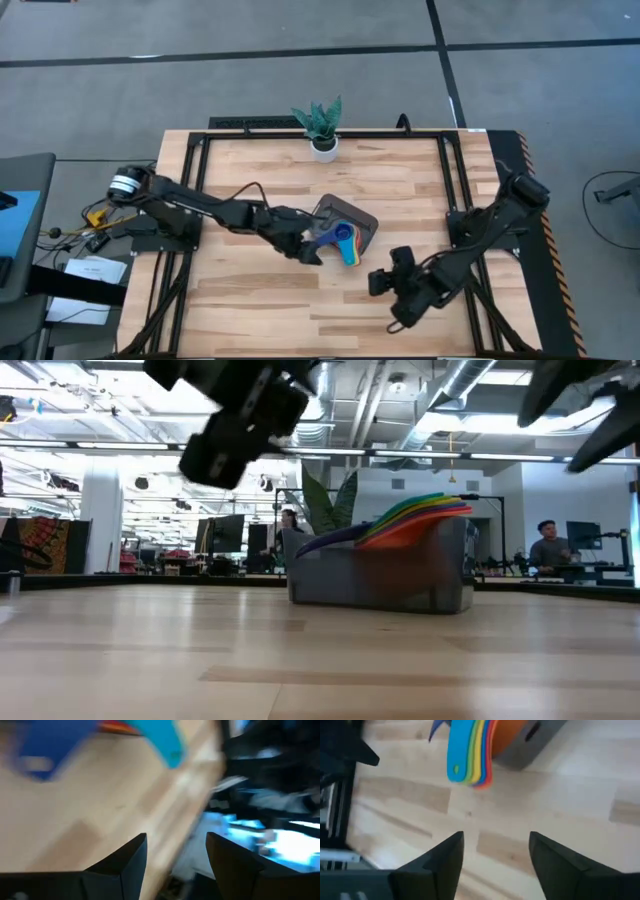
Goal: Nest measuring cups in basket
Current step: Put the stacked measuring cups into the black bin
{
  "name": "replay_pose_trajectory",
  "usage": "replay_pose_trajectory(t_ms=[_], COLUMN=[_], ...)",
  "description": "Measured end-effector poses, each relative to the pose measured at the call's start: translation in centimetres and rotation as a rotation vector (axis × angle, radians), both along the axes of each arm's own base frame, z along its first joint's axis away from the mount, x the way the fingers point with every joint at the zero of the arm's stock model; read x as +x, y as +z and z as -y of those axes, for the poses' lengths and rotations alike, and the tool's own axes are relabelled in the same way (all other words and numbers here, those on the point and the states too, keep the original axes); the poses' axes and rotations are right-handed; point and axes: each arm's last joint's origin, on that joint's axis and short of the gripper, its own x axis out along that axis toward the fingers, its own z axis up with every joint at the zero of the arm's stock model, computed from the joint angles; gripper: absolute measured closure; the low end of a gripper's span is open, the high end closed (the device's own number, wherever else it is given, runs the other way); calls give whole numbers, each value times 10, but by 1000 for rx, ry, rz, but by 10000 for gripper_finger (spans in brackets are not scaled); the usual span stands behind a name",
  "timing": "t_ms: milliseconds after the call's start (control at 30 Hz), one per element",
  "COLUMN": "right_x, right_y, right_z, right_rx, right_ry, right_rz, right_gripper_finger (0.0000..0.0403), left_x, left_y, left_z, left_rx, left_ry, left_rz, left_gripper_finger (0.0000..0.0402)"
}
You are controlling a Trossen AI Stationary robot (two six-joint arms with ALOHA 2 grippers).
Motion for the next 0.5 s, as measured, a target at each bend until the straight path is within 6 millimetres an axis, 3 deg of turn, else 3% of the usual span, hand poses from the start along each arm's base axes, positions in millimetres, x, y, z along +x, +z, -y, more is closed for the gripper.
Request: replay_pose_trajectory(t_ms=[133, 400, 500], right_x=[16, 31, 37], right_y=[-12, -19, -19], right_z=[7, 26, 35], right_rx=[6, 50, 65], right_ry=[-47, -124, -119], right_rz=[-26, -72, -101], right_gripper_finger=[205, 373, 392], left_x=[-16, -35, -34], left_y=[-3, -12, -18], left_z=[-9, -20, -22], left_rx=[120, 275, 312], left_ry=[-40, -119, -131], left_rz=[-130, -301, -321], left_gripper_finger=[209, 209, 209])
